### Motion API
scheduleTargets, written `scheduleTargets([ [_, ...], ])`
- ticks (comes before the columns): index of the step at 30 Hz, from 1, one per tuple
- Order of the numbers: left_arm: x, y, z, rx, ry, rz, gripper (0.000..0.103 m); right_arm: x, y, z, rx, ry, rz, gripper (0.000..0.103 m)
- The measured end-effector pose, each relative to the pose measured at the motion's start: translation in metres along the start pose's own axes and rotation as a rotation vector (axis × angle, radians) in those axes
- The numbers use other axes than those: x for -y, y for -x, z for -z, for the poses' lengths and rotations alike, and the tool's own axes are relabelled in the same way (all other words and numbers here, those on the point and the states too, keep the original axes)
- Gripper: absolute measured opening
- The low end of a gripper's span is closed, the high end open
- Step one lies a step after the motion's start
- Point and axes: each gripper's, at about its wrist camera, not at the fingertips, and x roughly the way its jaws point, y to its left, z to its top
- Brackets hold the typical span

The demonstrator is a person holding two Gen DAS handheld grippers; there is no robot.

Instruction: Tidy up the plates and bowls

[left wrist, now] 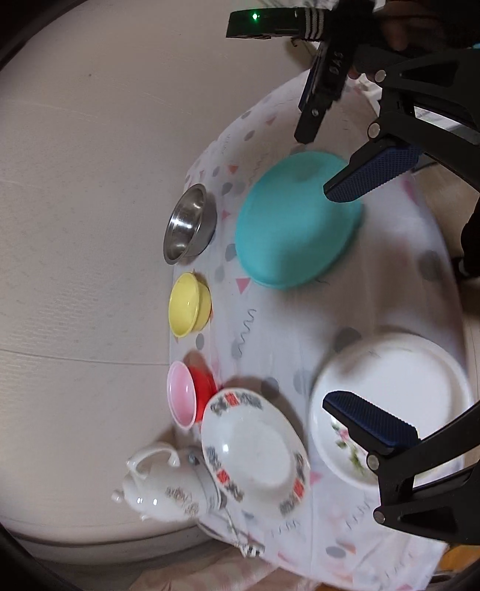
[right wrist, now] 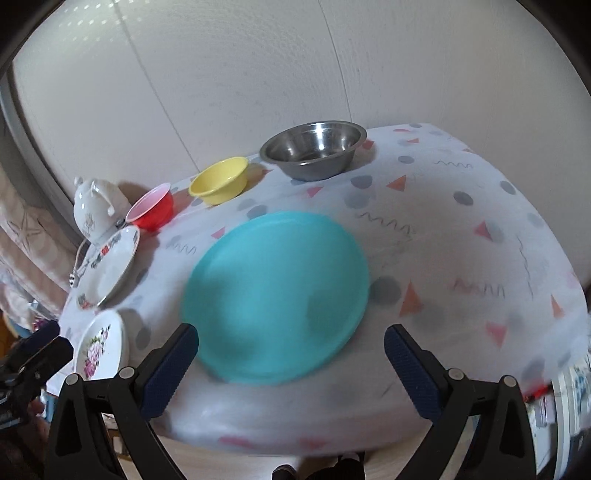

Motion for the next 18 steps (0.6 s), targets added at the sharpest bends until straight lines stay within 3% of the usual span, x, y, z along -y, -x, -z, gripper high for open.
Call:
scheduleTargets([
  [8,0.017,-0.056,-0.022,-0.087,0.029,-0.094,0.103,0.043,-0.048,-0.043,-0.129,0.104,-0.074,0.09],
  [15,0.017,-0.088,-0.022,-0.157,0.145,0.004,0.102,0.053,-0.083,-0.051,-0.239,0.195,-0.164,0.072],
  [17,0.016,-0.097,-0.02,-0.176,0.182,0.017,0.099,0.054,-0.089,-0.051,-0.262,0.221,-0.181,0.056],
  [18,0.016,-0.1,-0.019,-0.182,0.193,0.019,0.097,0.054,-0.091,-0.05,-0.271,0.233,-0.189,0.054],
])
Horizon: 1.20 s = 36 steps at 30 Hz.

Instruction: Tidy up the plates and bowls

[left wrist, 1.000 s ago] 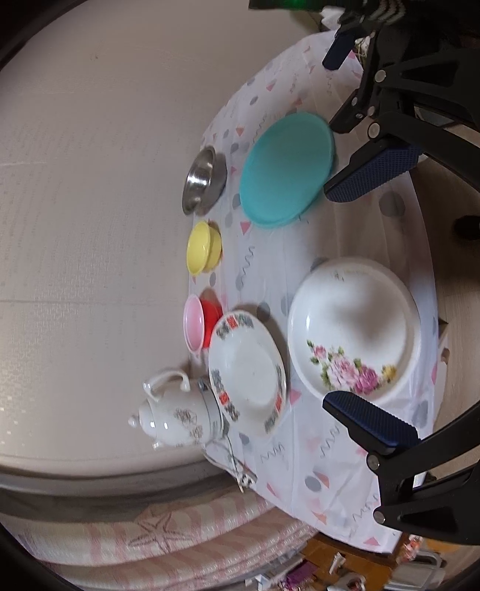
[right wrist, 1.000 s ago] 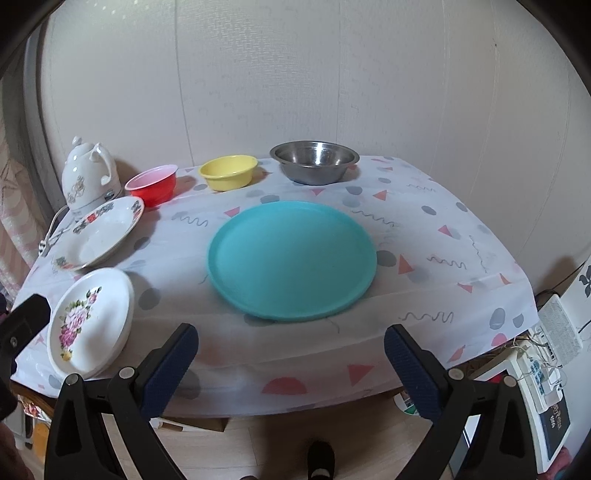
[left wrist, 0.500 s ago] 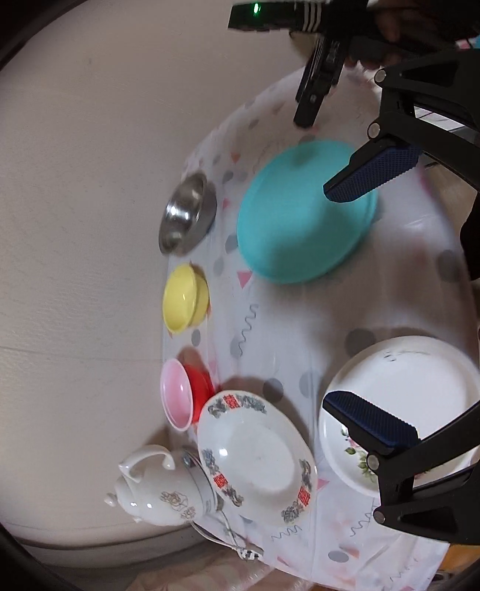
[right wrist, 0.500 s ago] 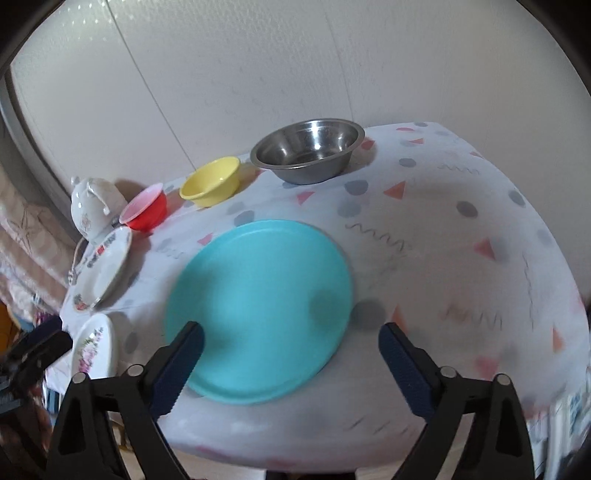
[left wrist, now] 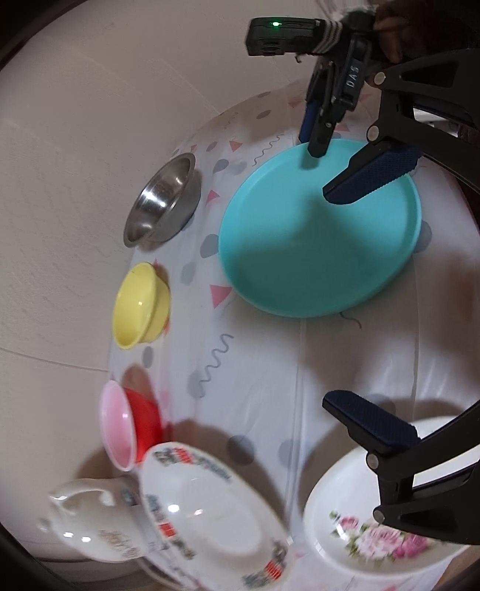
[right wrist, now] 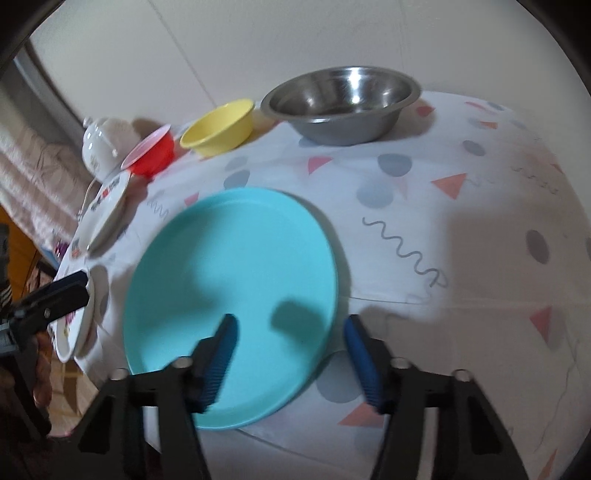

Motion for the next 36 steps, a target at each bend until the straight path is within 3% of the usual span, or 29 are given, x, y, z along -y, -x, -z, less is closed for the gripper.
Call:
scheduleTargets([
  [6,0.001,-0.027,0.002,-0.067,0.037,-0.005,0.075,0.003,-0.001,-0.003,-0.019,0.065,-0.021,0.045],
  [8,0.0,-0.034,0.001,-0.081,0.049,-0.001,0.074,0.004,-0.002,-0.005,-0.021,0.084,-0.029,0.041],
  [17,0.001,-0.043,-0.005,-0.076,0.063,0.039,0.072,-0.004,-0.014,-0.018,-0.043,0.131,-0.063,0.041],
  [27,-0.011,-0.023,-0.019,0.008,0.07,-0.037,0.075,-0.027,-0.031,-0.041,-0.052,0.191,-0.079,0.041],
  [34,-0.033,-0.028,-0.032,-0.012,0.112,-0.116,0.077,-0.05,-0.046,-0.062,-0.045,0.245,-0.093,0.041],
  [36,-0.034,-0.033,-0.033,-0.03,0.112,-0.111,0.077,-0.056,-0.054,-0.065,-0.055,0.257,-0.057,0.041],
])
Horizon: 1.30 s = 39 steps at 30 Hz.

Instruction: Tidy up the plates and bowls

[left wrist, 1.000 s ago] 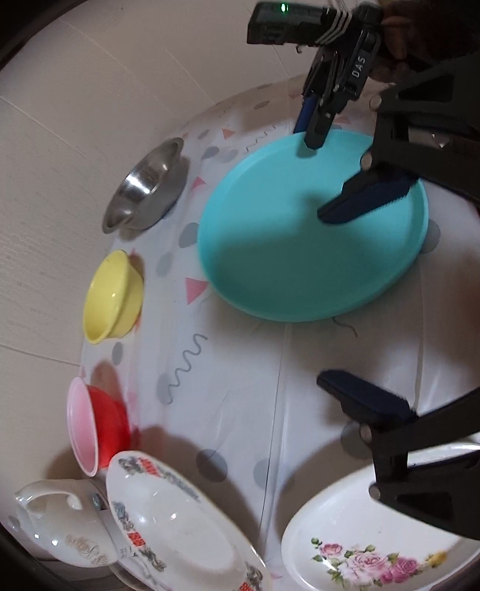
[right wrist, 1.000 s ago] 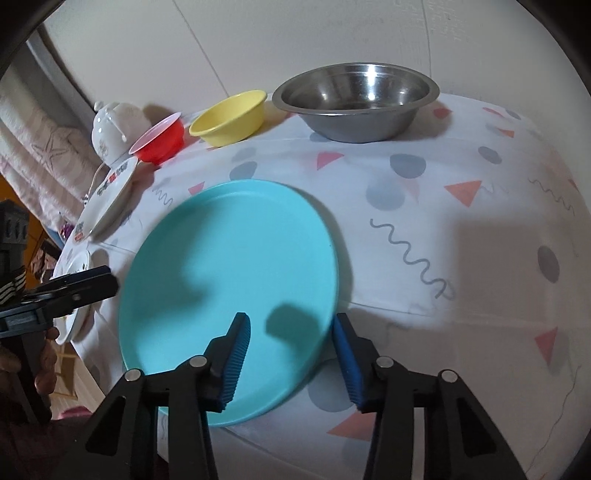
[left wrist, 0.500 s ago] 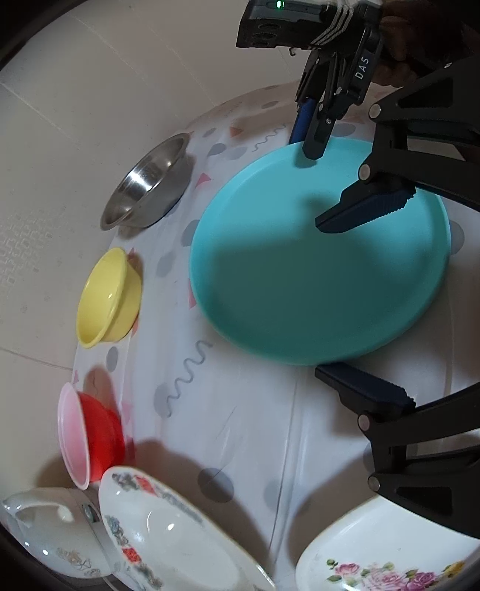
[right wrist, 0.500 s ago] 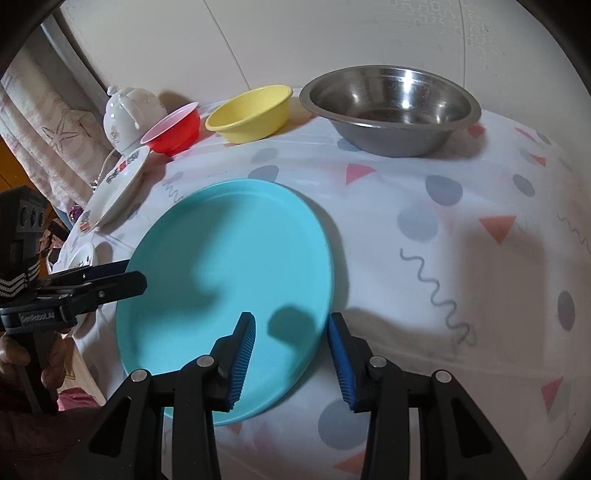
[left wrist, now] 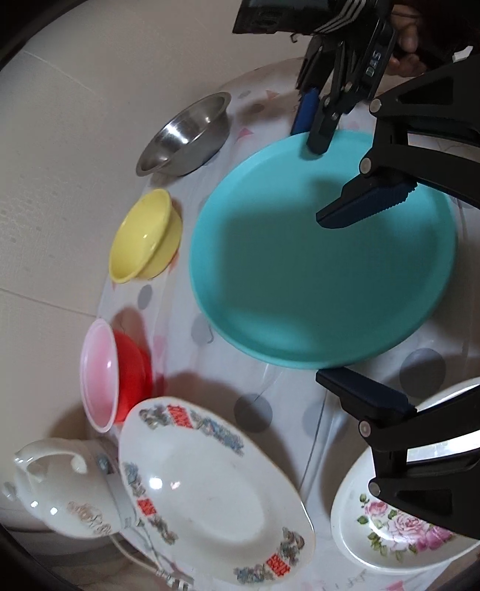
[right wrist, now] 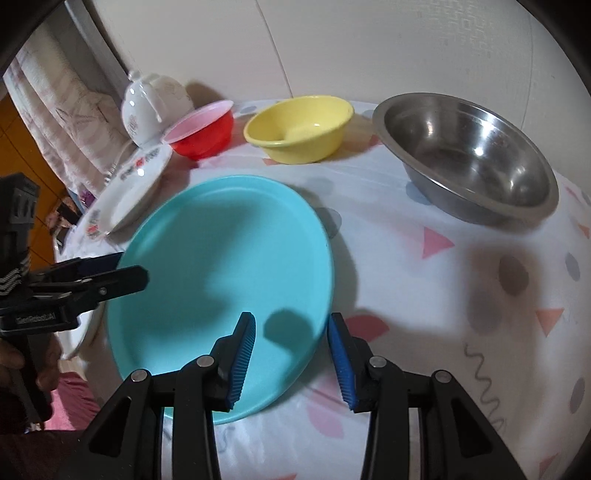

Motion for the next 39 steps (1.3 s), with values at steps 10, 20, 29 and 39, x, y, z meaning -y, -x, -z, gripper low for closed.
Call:
scheduleTargets([
  [10,-0.007,0.002,0.006,0.009,0.035,-0.047,0.078,-0.004,-0.01,-0.005,0.001,-0.01,0.018,0.041],
  [20,-0.009,0.041,0.009,0.114,0.077,-0.1,0.085,0.0,-0.007,-0.004,-0.001,-0.024,0.046,0.045],
  [29,-0.037,0.076,0.022,0.188,0.189,-0.207,0.087,0.009,0.016,-0.008,0.069,-0.062,0.124,0.047],
  [39,-0.103,0.106,0.026,0.247,0.222,-0.271,0.087,-0.042,0.012,-0.029,0.064,-0.039,-0.088,0.047],
])
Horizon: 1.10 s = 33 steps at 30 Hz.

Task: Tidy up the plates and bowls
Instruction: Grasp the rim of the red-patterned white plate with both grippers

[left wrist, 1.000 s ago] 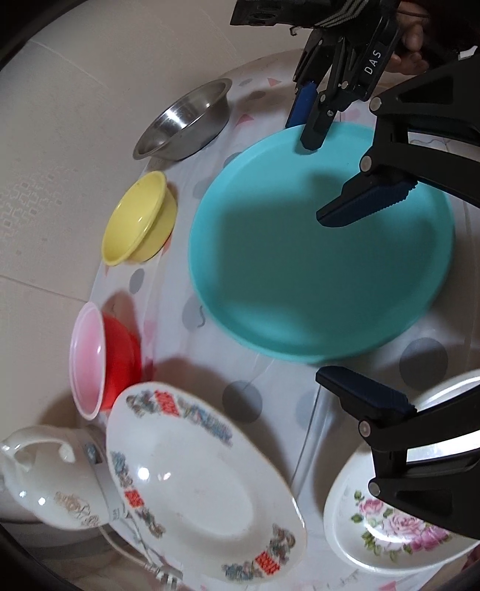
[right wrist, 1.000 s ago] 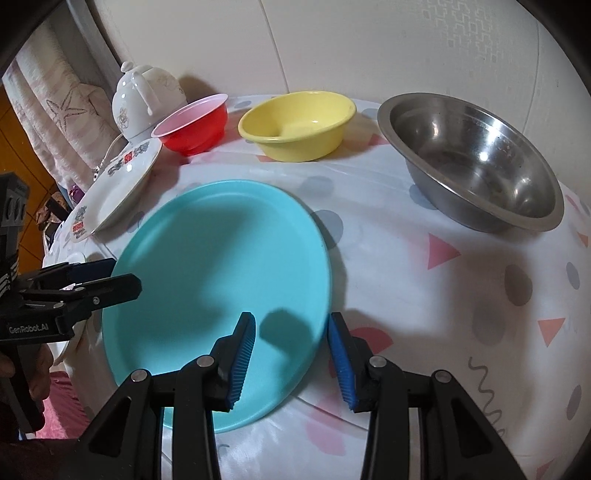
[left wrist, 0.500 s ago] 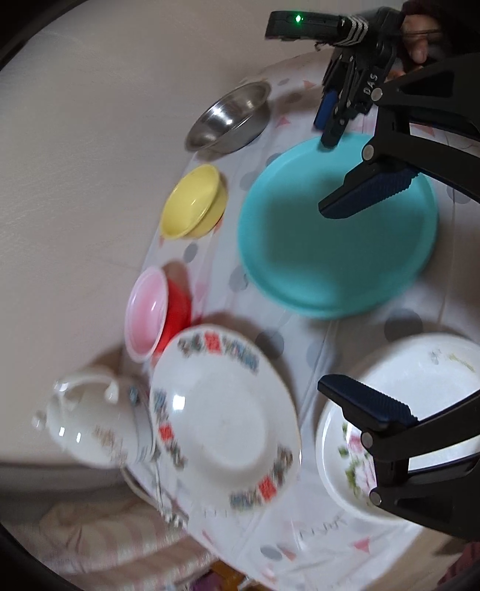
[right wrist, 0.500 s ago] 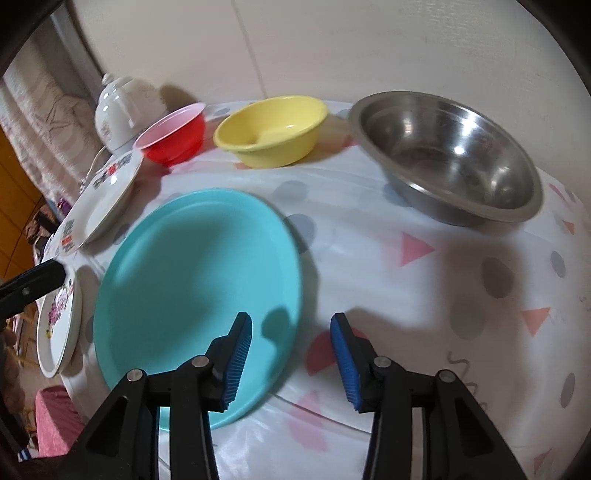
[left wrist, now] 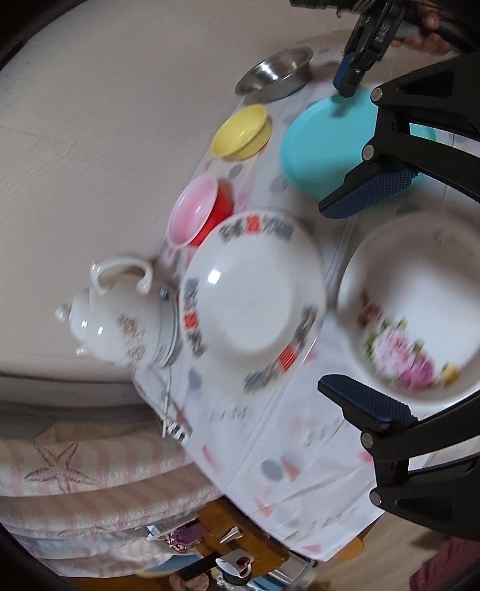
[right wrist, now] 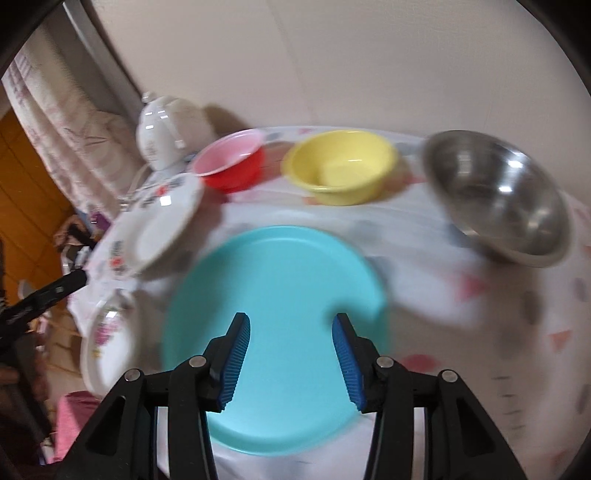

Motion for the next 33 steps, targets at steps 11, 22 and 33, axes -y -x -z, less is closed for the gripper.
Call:
scheduleTargets([
  [11,-0.07,-0.017,-0.023,-0.004,-0.01,-0.041,0.087,-0.1,-0.057,-0.038,-0.019,0.079,-0.021,0.047],
  [22,-0.127,-0.05,-0.049,-0.056,0.028,0.055,0.084,-0.108,-0.082,-0.052,-0.019,-0.101,-0.001,0.048],
  [33,-0.139,-0.077,-0.064,-0.094,0.032,0.135,0.084,-0.108,-0.1,-0.063,-0.025,-0.161,0.083,0.053],
])
